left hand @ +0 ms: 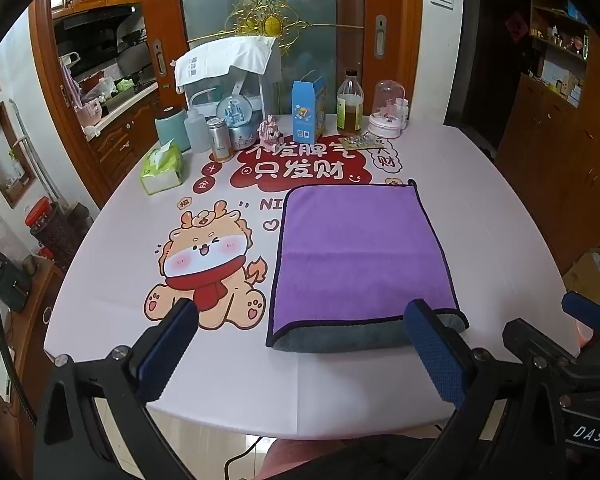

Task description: Fold towel

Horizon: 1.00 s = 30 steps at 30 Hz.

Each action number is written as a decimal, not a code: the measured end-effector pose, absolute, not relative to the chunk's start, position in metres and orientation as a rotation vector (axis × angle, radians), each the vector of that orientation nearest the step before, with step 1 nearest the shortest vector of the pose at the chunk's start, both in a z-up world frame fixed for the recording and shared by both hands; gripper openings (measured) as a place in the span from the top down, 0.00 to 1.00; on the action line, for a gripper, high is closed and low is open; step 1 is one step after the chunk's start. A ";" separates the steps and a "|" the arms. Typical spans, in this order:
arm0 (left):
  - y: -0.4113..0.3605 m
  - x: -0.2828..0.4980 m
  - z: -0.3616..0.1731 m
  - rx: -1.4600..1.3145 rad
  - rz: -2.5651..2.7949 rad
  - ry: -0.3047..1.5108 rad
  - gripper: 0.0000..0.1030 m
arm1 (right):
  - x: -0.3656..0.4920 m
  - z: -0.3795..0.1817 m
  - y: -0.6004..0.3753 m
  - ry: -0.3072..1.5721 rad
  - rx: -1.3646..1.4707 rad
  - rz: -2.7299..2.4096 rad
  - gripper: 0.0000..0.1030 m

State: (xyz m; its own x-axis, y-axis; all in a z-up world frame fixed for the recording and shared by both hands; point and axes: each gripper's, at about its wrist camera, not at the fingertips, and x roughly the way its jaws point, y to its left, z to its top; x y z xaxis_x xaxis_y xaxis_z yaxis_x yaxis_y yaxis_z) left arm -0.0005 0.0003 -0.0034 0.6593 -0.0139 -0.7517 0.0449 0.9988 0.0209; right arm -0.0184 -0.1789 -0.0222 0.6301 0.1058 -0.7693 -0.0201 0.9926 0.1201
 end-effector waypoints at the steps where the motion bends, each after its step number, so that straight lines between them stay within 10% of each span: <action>1: 0.000 0.000 -0.003 0.037 -0.033 0.851 0.01 | -0.017 -0.018 -0.172 0.890 0.100 0.068 0.02; 30: -0.005 -0.005 0.002 0.046 -0.025 0.842 0.01 | -0.025 -0.018 -0.179 0.883 0.142 0.105 0.02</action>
State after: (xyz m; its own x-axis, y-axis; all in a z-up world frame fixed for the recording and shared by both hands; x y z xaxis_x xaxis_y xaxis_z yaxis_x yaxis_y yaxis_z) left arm -0.0046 -0.0055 0.0016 0.6657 -0.0041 -0.7462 0.0405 0.9987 0.0306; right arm -0.0250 -0.1793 -0.0184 0.6304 0.1499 -0.7617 -0.0327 0.9854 0.1668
